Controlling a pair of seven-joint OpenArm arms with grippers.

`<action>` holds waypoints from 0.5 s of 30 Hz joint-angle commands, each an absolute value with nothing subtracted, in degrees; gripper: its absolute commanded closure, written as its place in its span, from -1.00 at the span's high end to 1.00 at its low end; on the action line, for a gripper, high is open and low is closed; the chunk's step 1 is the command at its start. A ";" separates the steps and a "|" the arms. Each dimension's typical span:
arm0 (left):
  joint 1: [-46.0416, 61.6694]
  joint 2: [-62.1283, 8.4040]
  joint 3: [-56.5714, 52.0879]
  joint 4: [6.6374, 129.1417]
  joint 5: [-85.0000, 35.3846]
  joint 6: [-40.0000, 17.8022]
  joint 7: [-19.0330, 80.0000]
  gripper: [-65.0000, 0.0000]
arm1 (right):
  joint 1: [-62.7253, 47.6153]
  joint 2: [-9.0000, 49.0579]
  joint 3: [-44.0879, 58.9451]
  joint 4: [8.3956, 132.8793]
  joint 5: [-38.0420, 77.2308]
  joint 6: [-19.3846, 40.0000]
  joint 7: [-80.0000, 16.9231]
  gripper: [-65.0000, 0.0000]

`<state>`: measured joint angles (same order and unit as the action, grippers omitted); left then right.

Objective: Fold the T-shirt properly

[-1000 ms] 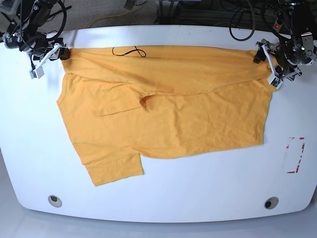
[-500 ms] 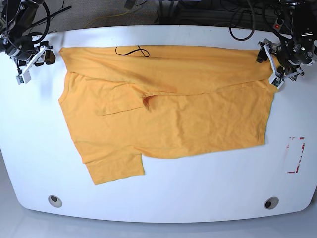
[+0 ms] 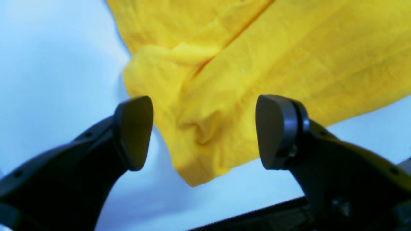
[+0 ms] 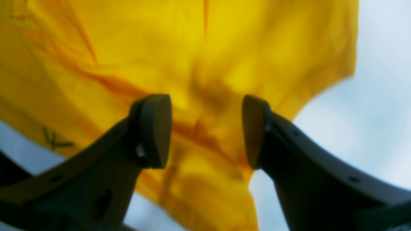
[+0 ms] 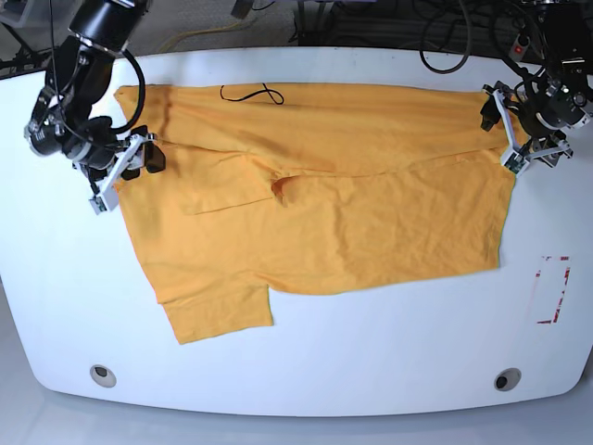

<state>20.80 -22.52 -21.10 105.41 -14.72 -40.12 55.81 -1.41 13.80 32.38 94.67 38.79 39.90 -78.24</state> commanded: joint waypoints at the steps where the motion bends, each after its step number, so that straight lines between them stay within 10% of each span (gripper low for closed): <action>1: 20.53 -23.52 -21.58 106.51 -14.90 -40.00 55.16 0.41 | 3.21 13.32 30.81 95.43 34.68 40.00 -77.23 0.04; 15: 20.88 -23.52 -21.67 106.42 -14.46 -40.00 55.16 0.40 | 9.54 12.88 20.44 81.19 28.79 40.00 -66.95 0.03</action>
<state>21.10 -22.44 -21.17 105.47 -14.44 -40.12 55.88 7.81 11.75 20.97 80.75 27.70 39.90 -69.10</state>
